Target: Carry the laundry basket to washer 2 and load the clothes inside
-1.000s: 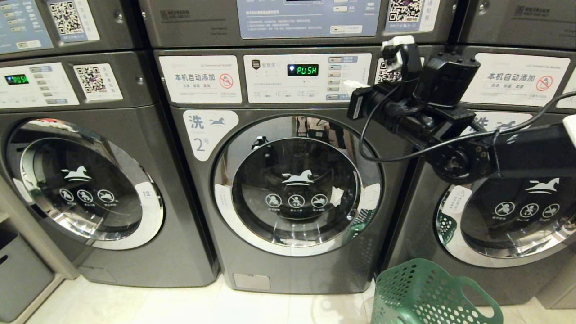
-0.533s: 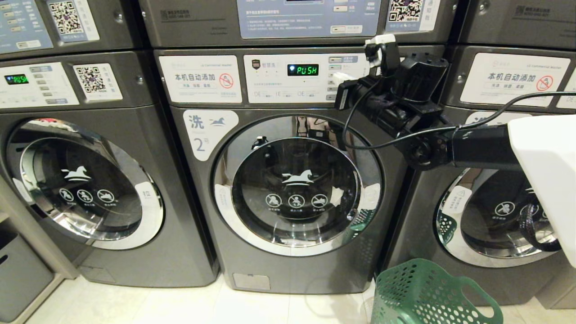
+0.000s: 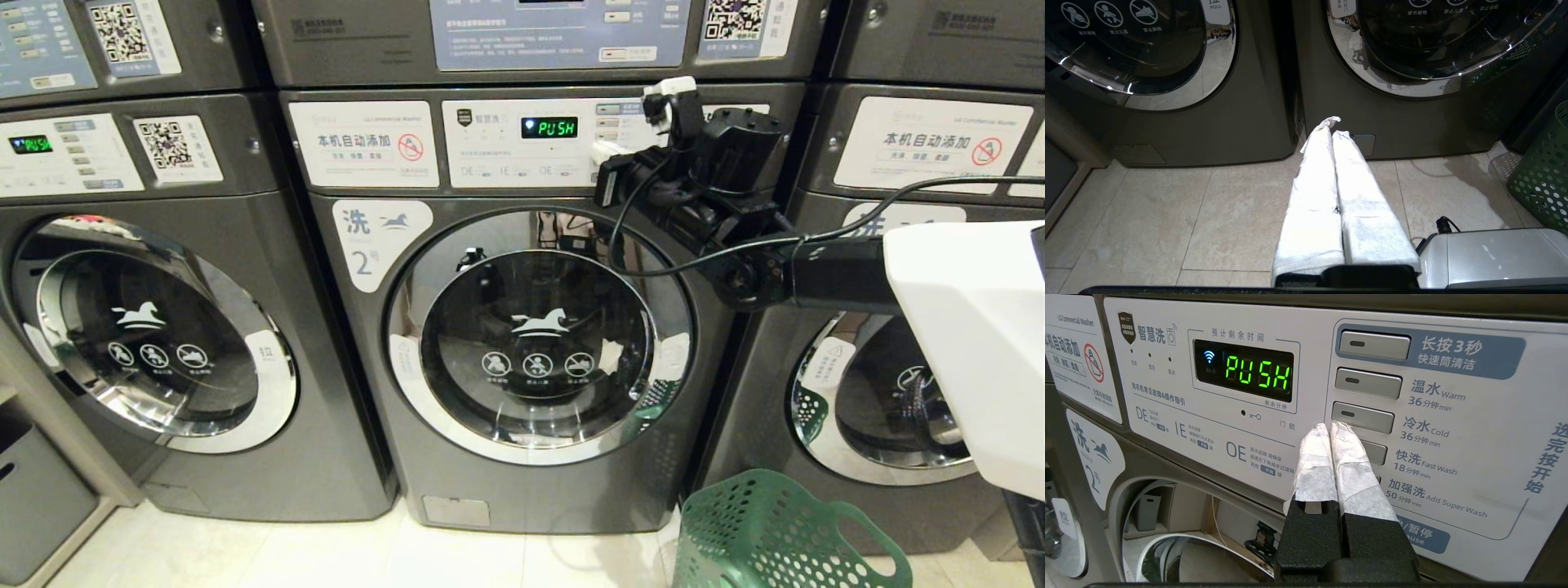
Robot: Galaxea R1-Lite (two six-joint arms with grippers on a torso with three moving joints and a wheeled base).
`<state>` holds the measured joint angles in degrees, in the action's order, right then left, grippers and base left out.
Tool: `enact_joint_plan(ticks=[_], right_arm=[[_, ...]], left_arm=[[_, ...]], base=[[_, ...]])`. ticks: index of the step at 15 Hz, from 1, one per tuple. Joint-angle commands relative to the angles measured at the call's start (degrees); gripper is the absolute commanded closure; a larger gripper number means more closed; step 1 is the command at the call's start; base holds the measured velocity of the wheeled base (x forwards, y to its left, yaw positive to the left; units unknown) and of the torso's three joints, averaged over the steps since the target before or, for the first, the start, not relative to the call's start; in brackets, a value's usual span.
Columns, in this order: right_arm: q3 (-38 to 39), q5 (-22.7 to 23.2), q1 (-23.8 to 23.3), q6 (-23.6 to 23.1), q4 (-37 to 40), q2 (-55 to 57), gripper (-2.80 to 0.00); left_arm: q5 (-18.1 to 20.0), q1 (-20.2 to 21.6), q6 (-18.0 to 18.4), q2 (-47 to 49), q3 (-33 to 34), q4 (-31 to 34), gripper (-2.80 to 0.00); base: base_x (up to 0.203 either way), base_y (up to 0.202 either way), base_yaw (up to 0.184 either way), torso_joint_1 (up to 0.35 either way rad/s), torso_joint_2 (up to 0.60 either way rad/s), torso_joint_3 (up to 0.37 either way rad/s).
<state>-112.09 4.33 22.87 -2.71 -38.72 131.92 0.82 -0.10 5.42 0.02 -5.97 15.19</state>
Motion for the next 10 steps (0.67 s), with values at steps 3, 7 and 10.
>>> enact_joint_plan(ticks=[3, 7, 10], right_arm=[[0.03, -0.10, -0.45, 0.07, -0.13, 0.62, 0.00], [0.03, -1.90, -1.28, -0.01, -0.13, 0.33, 0.00], [0.08, -2.18, -1.66, -0.01, -0.10, -0.82, 0.00]], left_arm=[[-0.03, 0.01, 0.02, -0.02, 0.00, 0.10, 0.00], [-0.03, 0.01, 0.02, -0.02, 0.00, 0.10, 0.00], [-0.03, 0.01, 0.02, -0.02, 0.00, 0.10, 0.00]], base=[[0.000, 0.000, 0.000, 0.000, 0.00, 0.000], [0.000, 0.000, 0.000, 0.000, 0.00, 0.000], [0.000, 0.000, 0.000, 0.000, 0.00, 0.000]])
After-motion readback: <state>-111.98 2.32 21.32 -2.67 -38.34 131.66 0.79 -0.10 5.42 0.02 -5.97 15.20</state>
